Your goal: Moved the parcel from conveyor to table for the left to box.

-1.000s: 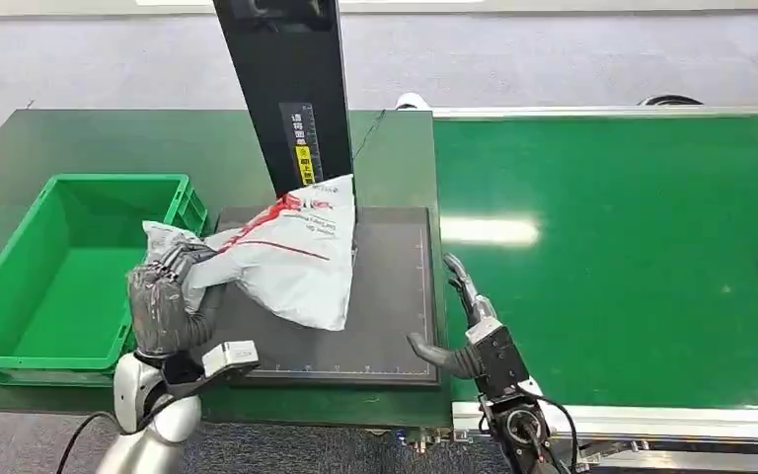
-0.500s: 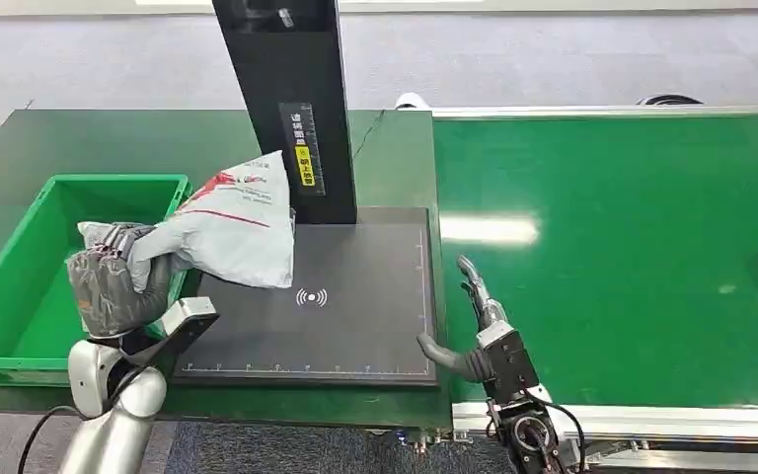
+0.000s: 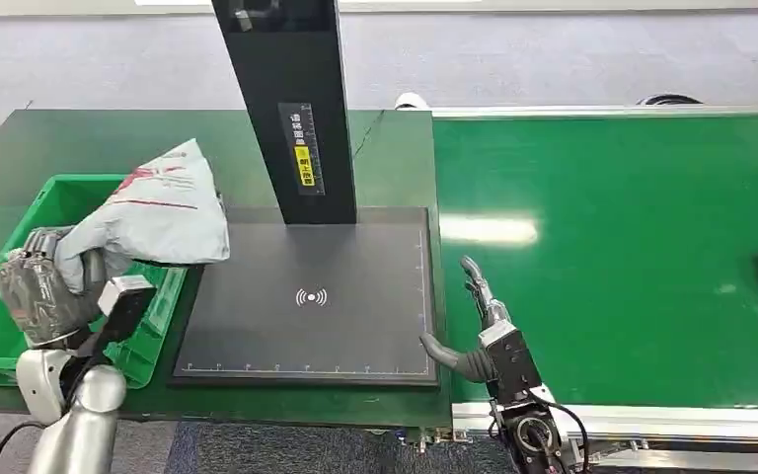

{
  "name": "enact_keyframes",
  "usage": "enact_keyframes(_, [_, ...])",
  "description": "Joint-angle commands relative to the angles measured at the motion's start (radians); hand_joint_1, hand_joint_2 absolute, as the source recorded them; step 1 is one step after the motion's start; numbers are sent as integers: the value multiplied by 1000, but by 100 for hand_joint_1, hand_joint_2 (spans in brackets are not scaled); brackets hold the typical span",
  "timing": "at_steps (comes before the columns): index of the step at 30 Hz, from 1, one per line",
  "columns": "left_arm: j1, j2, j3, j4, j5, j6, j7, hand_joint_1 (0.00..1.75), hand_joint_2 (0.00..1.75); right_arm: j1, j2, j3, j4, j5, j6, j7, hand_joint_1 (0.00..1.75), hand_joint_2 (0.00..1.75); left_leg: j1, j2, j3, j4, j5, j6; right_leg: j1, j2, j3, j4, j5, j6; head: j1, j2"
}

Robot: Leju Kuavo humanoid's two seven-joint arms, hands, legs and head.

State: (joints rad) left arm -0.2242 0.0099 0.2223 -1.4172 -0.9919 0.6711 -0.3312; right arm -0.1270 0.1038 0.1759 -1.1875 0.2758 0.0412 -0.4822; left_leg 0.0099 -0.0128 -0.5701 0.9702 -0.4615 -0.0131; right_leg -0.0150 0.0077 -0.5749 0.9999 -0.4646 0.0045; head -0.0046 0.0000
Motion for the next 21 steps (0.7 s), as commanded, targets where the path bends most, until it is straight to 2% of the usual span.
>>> enact_keyframes(1, [-47, -25, 115, 118, 6, -94, 87, 175, 175, 10, 2, -37, 0, 14, -2, 12, 0, 175, 0, -1, 1, -1, 0, 0, 0, -2, 2, -1, 0, 0, 0, 0])
enact_keyframes(3, [-64, -20, 122, 176, -24, -163, 150, 175, 175, 3, 6, -36, 8, 22, 3, 15, 0, 175, 0, 0, 1, 0, 0, 1, 1, -2, 2, -1, 0, 0, 0, 0])
enact_keyframes(10, [-83, -4, 128, 267, -21, -261, 211, 175, 175, -10, 12, -37, 37, 35, 6, 13, 0, 175, 0, 0, 1, -1, 0, 0, 0, -1, 2, -1, 0, 0, 0, 0])
enact_keyframes(12, [-85, 3, 146, 292, 24, -345, 246, 175, 175, -8, 11, -38, 41, 38, 6, 12, 0, 175, 0, 1, 2, -1, 0, 0, 0, -1, 3, -1, 0, -1, 0, 0])
enact_keyframes(19, [-76, 23, 188, 305, 78, -359, 249, 175, 175, -2, 13, -34, 38, 40, 6, 12, 0, 175, 0, 1, 2, -1, 0, 0, 0, 0, 2, -1, 0, 0, 0, 0])
enact_keyframes(20, [-73, 23, 191, 299, 81, -353, 248, 159, 175, -1, 13, -32, 37, 40, 6, 12, 0, 175, 0, 2, 3, -2, 0, 0, 1, 0, 3, -2, 0, -1, 0, 0])
enact_keyframes(21, [-70, 19, 195, 294, 73, -327, 244, 0, 175, 0, 14, -30, 36, 41, 6, 12, 0, 175, 0, 2, 3, -1, 0, 0, 0, 1, 3, -1, 0, 0, 0, 0])
